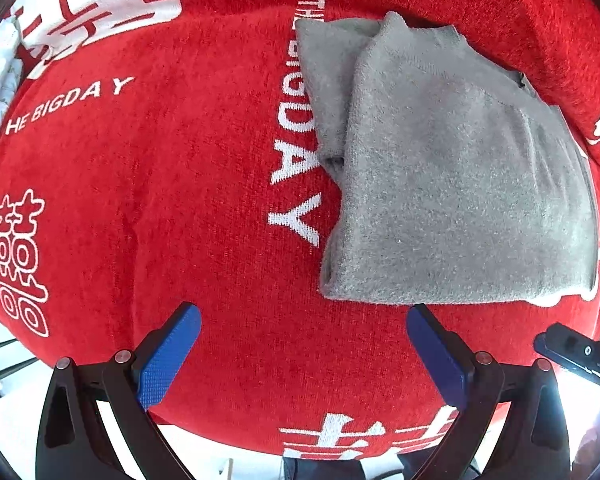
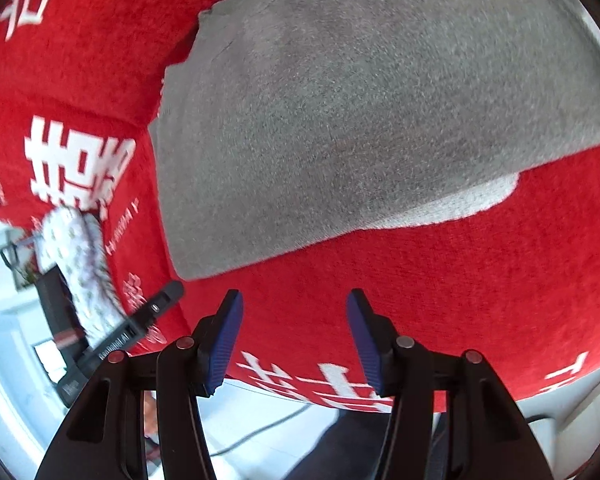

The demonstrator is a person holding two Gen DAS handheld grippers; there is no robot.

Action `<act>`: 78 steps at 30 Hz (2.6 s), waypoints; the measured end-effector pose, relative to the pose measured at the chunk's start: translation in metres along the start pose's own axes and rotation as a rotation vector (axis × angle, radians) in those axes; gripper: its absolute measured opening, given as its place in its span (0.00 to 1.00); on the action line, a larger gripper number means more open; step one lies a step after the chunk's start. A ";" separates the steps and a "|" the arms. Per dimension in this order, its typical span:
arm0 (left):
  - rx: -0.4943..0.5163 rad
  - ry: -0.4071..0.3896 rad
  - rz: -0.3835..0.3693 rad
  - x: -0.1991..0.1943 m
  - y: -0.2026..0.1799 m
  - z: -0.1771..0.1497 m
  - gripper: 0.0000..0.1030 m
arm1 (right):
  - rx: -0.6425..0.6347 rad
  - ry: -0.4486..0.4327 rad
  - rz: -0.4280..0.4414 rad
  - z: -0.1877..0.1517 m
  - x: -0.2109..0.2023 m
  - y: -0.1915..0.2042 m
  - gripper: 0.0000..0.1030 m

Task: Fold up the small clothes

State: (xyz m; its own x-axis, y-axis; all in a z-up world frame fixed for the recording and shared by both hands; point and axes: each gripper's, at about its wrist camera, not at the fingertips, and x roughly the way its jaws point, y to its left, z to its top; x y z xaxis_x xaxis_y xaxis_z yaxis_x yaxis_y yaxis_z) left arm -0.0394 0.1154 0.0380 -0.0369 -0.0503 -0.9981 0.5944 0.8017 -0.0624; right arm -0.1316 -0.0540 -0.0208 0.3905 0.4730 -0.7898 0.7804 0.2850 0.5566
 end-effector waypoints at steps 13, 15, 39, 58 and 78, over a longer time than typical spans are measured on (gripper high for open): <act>-0.014 0.009 -0.002 0.014 0.019 0.016 1.00 | 0.093 0.016 0.128 0.003 0.030 0.002 0.57; -0.018 0.010 -0.003 0.017 0.023 0.019 1.00 | 0.114 0.015 0.153 0.002 0.034 0.001 0.57; -0.128 -0.043 -0.234 0.028 0.069 0.072 1.00 | 0.226 -0.119 0.384 0.015 0.073 0.027 0.67; -0.143 -0.009 -0.301 0.034 0.089 0.076 1.00 | 0.231 -0.227 0.362 0.004 0.054 0.000 0.67; -0.167 0.109 -0.825 0.052 0.035 0.150 1.00 | 0.038 -0.151 0.490 0.031 0.024 0.064 0.08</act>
State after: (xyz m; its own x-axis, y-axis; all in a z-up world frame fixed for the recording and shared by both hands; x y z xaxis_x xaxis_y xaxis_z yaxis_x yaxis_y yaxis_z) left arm 0.1000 0.0511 -0.0164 -0.4891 -0.6066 -0.6268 0.2171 0.6113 -0.7610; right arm -0.0570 -0.0498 -0.0122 0.7786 0.4170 -0.4689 0.5046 0.0282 0.8629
